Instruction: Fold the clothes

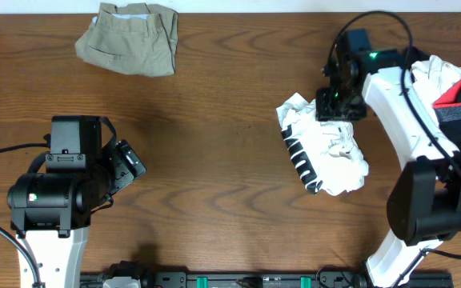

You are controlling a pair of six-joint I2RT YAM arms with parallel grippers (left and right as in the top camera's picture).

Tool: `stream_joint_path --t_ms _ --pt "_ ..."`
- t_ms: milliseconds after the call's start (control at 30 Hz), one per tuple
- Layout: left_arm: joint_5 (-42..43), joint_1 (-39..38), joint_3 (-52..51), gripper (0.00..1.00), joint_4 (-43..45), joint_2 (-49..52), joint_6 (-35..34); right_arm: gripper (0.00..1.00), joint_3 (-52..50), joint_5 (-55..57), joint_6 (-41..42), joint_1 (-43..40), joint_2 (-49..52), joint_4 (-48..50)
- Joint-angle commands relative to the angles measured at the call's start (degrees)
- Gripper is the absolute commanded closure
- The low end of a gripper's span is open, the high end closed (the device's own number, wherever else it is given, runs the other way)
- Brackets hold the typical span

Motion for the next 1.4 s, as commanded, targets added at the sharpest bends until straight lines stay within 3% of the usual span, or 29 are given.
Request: stream_joint_path --t_ms 0,267,500,767,833,1167,1367 --pt "-0.68 0.28 -0.13 0.02 -0.24 0.04 1.01 0.56 -2.99 -3.52 -1.07 -0.33 -0.13 2.6" --pt "-0.7 0.28 -0.13 0.02 -0.22 0.04 1.01 0.67 -5.38 -4.2 -1.07 -0.28 -0.13 6.47" --pt "-0.7 0.28 -0.13 0.02 -0.22 0.04 1.01 0.7 -6.36 -5.07 -1.07 -0.26 0.17 7.8" --pt "-0.7 0.28 -0.13 0.02 -0.17 0.04 1.03 0.96 -8.55 -2.4 -1.05 -0.39 0.15 10.25" --pt "-0.7 0.28 -0.13 0.02 0.02 0.07 1.03 0.99 -8.07 1.01 -1.03 -0.39 0.13 9.75" --pt "-0.7 0.28 -0.13 0.02 0.7 0.07 1.01 0.96 -2.34 19.74 -0.37 -0.31 0.13 4.11" --pt "-0.7 0.28 -0.13 0.02 0.63 0.07 1.01 0.76 -1.66 22.25 -0.39 -0.39 0.15 4.17"
